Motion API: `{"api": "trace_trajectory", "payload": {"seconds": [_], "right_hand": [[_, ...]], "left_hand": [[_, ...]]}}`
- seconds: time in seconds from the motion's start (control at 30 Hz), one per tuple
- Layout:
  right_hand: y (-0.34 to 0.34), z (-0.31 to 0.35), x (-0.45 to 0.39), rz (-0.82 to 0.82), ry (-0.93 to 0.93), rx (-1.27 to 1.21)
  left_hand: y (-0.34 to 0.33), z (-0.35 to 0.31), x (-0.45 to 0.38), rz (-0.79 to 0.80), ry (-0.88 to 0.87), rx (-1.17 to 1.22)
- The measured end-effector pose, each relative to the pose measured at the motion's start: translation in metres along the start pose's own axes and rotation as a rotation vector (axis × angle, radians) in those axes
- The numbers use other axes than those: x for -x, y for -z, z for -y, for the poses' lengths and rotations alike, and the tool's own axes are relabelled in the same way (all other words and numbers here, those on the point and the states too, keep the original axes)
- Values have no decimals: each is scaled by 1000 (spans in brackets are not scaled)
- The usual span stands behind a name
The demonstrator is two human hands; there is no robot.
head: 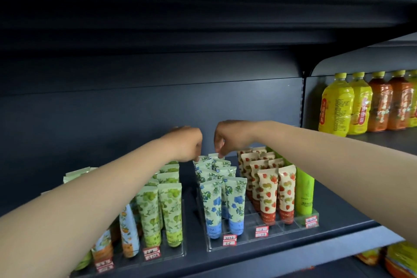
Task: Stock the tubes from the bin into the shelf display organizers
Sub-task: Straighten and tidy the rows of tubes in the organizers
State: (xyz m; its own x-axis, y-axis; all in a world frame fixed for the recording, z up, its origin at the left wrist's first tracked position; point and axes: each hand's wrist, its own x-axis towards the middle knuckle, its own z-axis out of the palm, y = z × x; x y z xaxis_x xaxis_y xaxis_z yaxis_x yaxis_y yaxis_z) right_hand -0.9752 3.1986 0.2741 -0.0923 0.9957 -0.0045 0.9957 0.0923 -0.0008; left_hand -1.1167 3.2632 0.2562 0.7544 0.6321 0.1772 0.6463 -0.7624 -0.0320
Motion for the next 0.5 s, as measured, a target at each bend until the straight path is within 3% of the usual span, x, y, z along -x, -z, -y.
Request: {"api": "trace_trajectory", "payload": {"seconds": [0.2, 0.5], "right_hand": [[1, -1, -3, 13, 9, 14], [11, -3, 14, -60, -18, -93]], "left_hand": [[0, 4, -2, 27, 28, 153], [5, 0, 3, 2, 45, 184]]}}
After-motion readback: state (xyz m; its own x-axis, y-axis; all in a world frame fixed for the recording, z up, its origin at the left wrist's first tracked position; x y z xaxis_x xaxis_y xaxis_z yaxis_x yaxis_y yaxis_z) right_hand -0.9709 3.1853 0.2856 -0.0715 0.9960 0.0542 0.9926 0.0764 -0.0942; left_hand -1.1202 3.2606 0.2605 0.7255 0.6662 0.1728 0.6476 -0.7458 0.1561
